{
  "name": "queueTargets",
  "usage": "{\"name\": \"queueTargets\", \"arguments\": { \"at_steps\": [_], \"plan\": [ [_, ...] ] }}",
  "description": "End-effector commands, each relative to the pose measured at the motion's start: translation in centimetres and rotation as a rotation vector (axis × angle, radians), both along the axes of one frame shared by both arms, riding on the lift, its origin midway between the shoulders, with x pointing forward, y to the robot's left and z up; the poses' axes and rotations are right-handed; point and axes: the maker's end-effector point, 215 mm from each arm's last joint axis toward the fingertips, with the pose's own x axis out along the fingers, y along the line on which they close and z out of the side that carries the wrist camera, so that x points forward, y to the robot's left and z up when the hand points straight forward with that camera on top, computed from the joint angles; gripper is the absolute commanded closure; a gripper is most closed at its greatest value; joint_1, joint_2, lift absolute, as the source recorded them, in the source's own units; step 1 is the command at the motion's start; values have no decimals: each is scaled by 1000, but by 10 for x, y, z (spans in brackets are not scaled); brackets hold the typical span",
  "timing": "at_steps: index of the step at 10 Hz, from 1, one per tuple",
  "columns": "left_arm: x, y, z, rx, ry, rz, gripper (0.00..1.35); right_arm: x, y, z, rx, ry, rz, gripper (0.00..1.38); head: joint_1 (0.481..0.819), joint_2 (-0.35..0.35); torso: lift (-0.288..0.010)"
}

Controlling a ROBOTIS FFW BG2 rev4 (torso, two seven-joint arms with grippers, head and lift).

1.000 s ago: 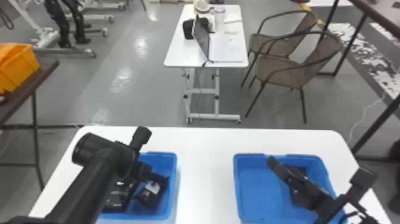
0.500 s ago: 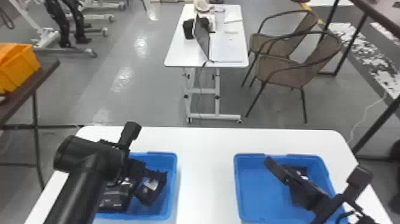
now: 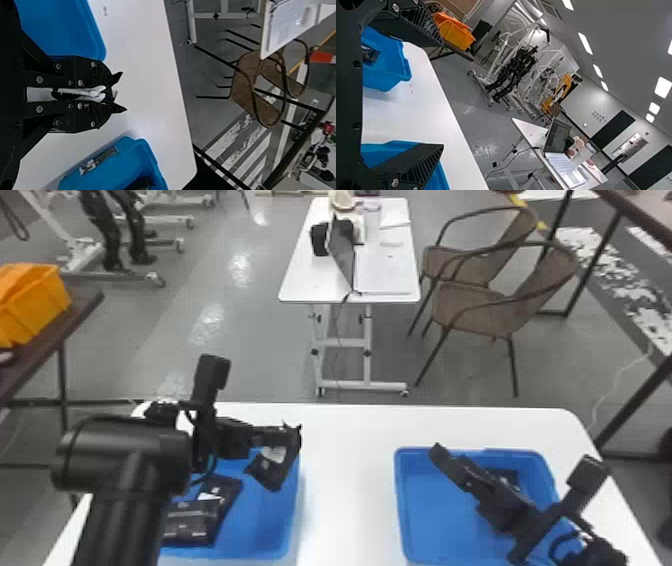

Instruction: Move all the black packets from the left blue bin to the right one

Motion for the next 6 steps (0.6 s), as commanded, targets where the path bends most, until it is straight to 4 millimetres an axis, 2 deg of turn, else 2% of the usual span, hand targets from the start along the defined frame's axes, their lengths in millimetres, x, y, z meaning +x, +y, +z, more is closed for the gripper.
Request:
{"name": "queueTargets", "arguments": {
  "at_steps": [1, 3, 6],
  "plan": [
    [20, -29, 24, -47, -122, -21, 1064, 5, 13, 6, -2, -15, 24, 110, 695, 37, 0],
    [43, -63, 46, -93, -202, -31, 1064, 12, 25, 17, -18, -73, 75, 110, 695, 20, 0],
    [64, -128, 80, -263, -270, -95, 1064, 27, 45, 39, -35, -166, 143, 108, 695, -18, 0]
  ]
}}
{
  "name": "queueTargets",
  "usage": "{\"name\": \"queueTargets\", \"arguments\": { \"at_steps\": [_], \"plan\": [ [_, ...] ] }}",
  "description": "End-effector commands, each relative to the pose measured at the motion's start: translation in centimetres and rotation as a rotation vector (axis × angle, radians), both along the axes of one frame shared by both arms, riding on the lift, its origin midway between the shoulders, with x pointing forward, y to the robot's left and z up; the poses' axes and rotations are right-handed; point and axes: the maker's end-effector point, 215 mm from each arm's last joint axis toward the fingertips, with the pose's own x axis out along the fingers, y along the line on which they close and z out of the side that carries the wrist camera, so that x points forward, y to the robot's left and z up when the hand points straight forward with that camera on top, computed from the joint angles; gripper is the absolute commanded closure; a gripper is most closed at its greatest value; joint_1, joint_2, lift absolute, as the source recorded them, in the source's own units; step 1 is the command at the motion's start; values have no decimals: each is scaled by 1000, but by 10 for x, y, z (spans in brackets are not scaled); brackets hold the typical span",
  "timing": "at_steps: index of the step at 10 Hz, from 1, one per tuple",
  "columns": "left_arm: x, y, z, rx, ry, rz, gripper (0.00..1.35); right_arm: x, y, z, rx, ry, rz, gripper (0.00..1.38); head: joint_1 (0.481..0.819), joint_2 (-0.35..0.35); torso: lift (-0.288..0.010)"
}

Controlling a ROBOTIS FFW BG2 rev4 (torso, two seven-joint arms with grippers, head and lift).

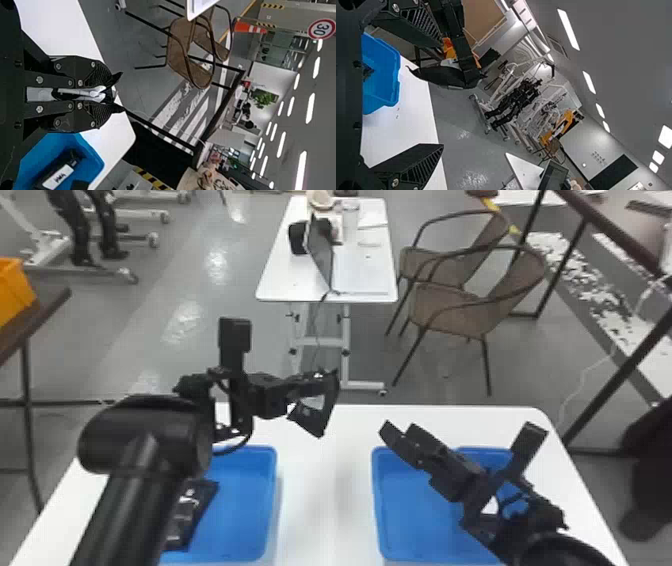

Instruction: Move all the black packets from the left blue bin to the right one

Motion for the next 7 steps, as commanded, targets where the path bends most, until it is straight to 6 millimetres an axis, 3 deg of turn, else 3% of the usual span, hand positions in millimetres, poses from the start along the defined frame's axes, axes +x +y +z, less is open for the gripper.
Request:
{"name": "queueTargets", "arguments": {
  "at_steps": [1, 5, 7],
  "plan": [
    [4, -29, 15, -63, -11, -33, 1064, 6, 10, 4, -18, -22, 28, 107, 695, -38, 0],
    [11, -75, 35, -152, 79, -48, 1064, 7, 46, 5, -15, -33, 124, 105, 695, -65, 0],
    [2, -92, 35, -189, 148, -58, 1064, 9, 43, 0, -33, -28, 130, 110, 695, -68, 0]
  ]
}}
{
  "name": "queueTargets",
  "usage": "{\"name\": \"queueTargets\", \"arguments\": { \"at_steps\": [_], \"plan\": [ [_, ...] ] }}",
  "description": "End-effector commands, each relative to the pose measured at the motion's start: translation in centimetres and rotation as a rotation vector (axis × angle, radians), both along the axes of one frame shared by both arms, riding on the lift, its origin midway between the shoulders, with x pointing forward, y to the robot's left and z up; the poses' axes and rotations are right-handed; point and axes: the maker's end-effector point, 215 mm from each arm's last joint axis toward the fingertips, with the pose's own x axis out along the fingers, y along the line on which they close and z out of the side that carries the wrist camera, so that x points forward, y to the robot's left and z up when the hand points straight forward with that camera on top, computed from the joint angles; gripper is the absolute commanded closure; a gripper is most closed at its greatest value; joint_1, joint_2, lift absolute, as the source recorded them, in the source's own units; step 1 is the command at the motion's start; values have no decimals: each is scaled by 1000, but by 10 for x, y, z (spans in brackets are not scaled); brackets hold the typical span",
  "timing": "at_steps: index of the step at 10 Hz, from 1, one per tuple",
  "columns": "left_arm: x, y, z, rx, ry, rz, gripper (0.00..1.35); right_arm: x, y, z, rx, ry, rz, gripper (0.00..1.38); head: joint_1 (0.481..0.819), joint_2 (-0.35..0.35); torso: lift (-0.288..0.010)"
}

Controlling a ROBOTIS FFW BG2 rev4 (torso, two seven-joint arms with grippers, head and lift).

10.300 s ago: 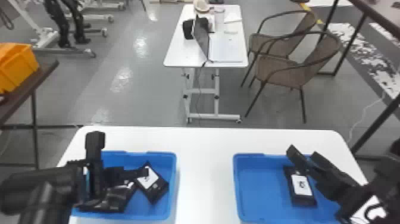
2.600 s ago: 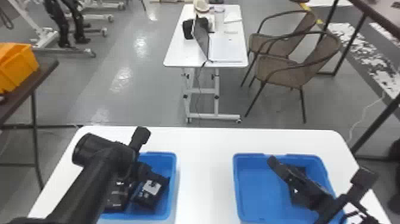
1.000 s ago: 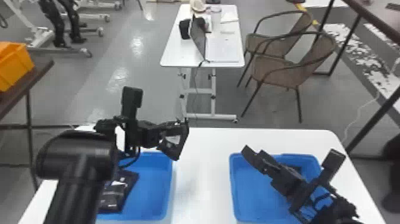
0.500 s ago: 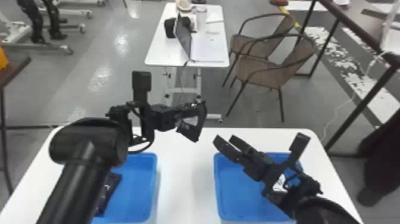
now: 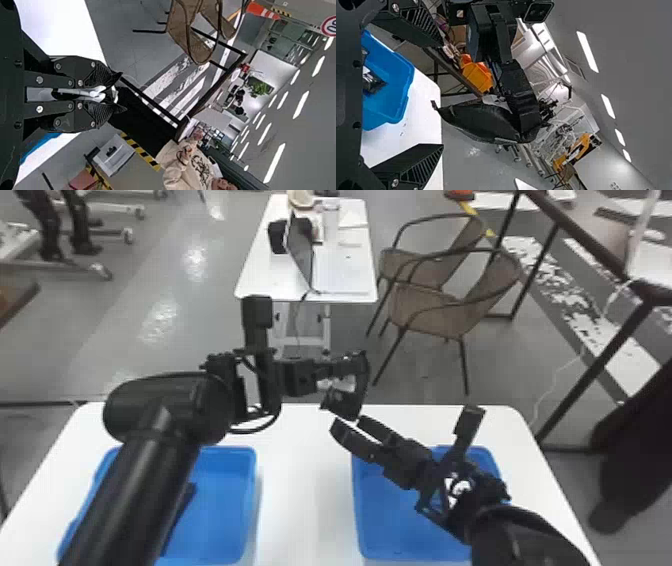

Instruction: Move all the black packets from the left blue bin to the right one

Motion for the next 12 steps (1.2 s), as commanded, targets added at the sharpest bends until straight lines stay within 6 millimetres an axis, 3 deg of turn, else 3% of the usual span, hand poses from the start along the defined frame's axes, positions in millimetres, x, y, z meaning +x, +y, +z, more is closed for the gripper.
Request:
{"name": "queueTargets", "arguments": {
  "at_steps": [1, 5, 6, 8, 10, 11, 12],
  "plan": [
    [-8, -11, 0, 0, 36, -34, 1064, 0, -4, -2, -13, 3, 5, 110, 695, -78, 0],
    [-11, -13, -11, 46, 68, -39, 1064, 4, -4, -2, -35, 0, 11, 113, 695, -102, 0],
    [-10, -13, -14, 48, 77, -37, 1064, 3, -3, -3, -36, 2, 14, 179, 695, -101, 0],
    [-15, -22, -14, 26, 91, -55, 1064, 5, -1, -4, -41, 4, 17, 728, 695, -97, 0],
    [-18, -28, -13, 23, 91, -70, 1064, 7, 0, -5, -38, 7, 16, 832, 695, -102, 0],
    [-21, -31, -13, 15, 100, -76, 1064, 7, 0, -6, -38, 11, 12, 1036, 695, -106, 0],
    [-23, -33, -13, 8, 104, -81, 1064, 9, -3, -7, -40, 12, -4, 1093, 695, -109, 0]
  ]
}}
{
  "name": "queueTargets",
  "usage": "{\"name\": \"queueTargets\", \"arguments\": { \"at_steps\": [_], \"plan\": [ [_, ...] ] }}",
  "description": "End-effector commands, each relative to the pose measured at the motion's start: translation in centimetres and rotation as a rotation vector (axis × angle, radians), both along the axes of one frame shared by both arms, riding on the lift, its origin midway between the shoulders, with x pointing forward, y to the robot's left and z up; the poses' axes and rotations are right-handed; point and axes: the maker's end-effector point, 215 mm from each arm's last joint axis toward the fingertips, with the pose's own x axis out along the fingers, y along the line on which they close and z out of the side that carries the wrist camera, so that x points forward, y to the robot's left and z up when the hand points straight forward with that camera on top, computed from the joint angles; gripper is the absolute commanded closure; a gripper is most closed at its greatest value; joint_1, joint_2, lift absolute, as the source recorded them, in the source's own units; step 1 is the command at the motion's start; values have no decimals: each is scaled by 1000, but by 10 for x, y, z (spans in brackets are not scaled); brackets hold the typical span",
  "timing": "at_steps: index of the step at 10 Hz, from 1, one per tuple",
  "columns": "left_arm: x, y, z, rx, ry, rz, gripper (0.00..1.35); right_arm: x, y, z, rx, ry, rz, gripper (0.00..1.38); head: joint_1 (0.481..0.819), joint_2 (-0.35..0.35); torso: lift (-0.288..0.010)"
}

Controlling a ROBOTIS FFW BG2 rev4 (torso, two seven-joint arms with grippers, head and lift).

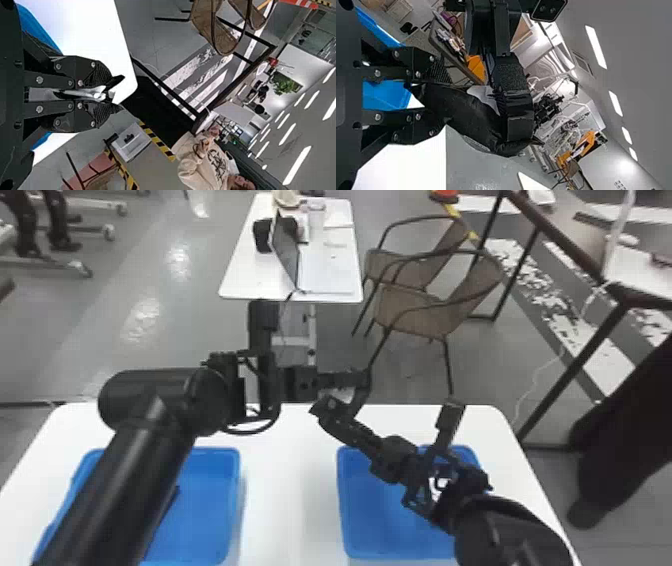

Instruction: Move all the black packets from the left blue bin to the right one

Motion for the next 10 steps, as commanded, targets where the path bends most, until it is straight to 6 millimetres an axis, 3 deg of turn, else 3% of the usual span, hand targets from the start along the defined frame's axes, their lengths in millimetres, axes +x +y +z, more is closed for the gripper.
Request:
{"name": "queueTargets", "arguments": {
  "at_steps": [1, 2, 4, 5, 6, 7, 8, 10],
  "plan": [
    [-3, -4, 1, -13, 5, -6, 1064, 1, -7, -2, 0, 2, -31, 1130, 695, -113, 0],
    [-4, -6, 2, -21, 11, -10, 1064, 3, -15, -3, -2, 3, -57, 1291, 695, -119, 0],
    [-8, -7, -1, -34, 23, -10, 1056, 4, -25, -4, -6, 1, -89, 1277, 695, -133, 0],
    [-6, -8, 0, -43, 22, 3, 779, 4, -30, -5, -3, 4, -98, 1277, 695, -141, 0],
    [-4, -4, -1, -45, 17, 20, 395, 2, -34, -7, 2, 10, -107, 1277, 695, -146, 0],
    [-1, 0, -1, -53, 13, 36, 131, -2, -35, -9, 14, 16, -111, 1277, 695, -149, 0],
    [3, 3, 2, -60, -1, 49, 82, -6, -39, -11, 26, 23, -120, 1277, 695, -150, 0],
    [17, 29, 9, -56, -57, 100, 145, -18, -59, -22, 22, 62, -148, 1277, 695, -149, 0]
  ]
}}
